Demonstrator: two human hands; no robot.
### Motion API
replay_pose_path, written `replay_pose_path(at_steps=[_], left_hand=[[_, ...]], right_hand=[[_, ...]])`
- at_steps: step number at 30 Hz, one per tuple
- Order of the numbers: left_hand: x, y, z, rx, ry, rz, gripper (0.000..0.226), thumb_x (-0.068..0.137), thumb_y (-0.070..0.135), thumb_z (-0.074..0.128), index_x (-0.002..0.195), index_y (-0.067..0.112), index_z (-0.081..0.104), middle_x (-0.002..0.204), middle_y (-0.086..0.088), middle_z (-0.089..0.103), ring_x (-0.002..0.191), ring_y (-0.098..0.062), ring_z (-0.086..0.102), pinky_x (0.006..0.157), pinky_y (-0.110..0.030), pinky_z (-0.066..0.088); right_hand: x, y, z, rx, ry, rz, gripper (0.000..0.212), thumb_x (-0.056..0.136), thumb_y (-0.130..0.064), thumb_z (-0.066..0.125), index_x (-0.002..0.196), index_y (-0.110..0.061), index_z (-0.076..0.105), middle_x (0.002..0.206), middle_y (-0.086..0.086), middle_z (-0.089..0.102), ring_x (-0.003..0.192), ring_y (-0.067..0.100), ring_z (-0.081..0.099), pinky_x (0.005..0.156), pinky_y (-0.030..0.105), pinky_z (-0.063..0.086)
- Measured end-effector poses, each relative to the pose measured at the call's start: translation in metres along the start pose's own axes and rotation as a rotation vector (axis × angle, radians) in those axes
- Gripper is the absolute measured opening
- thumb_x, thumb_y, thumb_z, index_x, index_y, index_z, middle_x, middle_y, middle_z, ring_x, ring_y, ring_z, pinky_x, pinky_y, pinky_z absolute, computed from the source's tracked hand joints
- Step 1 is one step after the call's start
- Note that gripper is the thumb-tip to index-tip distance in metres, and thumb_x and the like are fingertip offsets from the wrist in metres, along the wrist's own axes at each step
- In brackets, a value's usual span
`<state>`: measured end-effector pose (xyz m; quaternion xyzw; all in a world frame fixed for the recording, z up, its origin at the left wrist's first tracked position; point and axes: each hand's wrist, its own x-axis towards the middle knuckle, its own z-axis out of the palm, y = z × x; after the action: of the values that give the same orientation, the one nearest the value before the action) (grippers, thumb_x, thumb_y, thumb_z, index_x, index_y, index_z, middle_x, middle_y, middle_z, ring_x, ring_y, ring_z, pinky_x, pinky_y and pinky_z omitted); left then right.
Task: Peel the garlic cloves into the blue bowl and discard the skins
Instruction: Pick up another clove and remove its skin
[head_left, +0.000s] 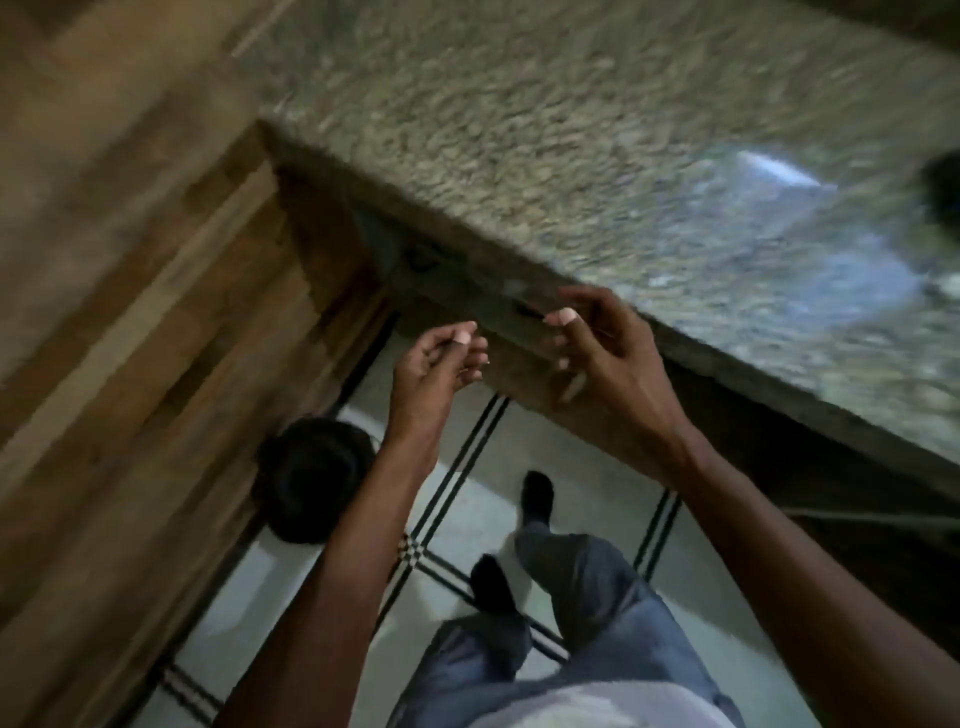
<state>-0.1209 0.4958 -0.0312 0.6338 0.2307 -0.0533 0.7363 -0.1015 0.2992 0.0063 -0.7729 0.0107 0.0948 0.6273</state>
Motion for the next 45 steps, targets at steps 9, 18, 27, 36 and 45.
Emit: replay_pose_path(at_steps=[9,18,27,36,45], left_hand=[[-0.006,0.042,0.276,0.279,-0.458,0.118,0.012,0.103,0.005,0.059,0.112,0.007,0.067,0.092,-0.009,0.073,0.075,-0.013,0.069,0.071,-0.023,0.058],[0.021,-0.014,0.449,0.762,-0.526,0.208,0.025,0.096,0.016,0.071,0.121,0.011,0.068,0.112,-0.006,0.07,0.104,-0.024,0.069,0.09,-0.042,0.06],[0.053,-0.03,0.471,1.44,-0.531,0.482,0.078,0.082,0.054,0.076,0.145,0.015,0.051,0.142,-0.013,0.041,0.133,-0.035,0.034,0.108,-0.049,0.037],[0.064,-0.034,0.476,1.221,-0.516,0.541,0.064,0.08,0.047,0.081,0.134,0.023,0.056,0.13,0.001,0.046,0.119,-0.012,0.032,0.099,-0.034,0.04],[0.077,-0.035,0.511,1.083,-0.791,0.642,0.038,0.086,0.023,0.081,0.122,0.02,0.068,0.122,0.004,0.054,0.112,-0.014,0.049,0.094,-0.038,0.053]], right_hand=[[-0.049,0.021,-0.257,0.058,0.571,0.08,0.021,0.106,-0.022,0.061,0.125,-0.015,0.067,0.113,0.001,0.073,0.093,0.015,0.076,0.077,0.041,0.065],[-0.039,0.099,-0.43,-0.2,0.653,0.247,0.022,0.103,-0.023,0.063,0.123,-0.018,0.07,0.105,-0.001,0.073,0.092,0.011,0.071,0.07,0.025,0.06],[0.037,0.132,-0.473,-0.661,0.486,0.235,0.012,0.096,-0.012,0.066,0.105,-0.009,0.072,0.108,0.011,0.05,0.09,0.028,0.059,0.081,0.033,0.054],[0.034,0.097,-0.479,-0.479,0.661,0.171,0.024,0.1,-0.006,0.063,0.12,-0.009,0.075,0.104,0.003,0.072,0.085,0.008,0.068,0.075,0.014,0.053],[0.114,0.048,-0.504,-0.153,0.633,0.144,0.022,0.093,-0.023,0.073,0.113,-0.015,0.079,0.095,-0.001,0.079,0.087,0.006,0.077,0.084,0.038,0.065]])
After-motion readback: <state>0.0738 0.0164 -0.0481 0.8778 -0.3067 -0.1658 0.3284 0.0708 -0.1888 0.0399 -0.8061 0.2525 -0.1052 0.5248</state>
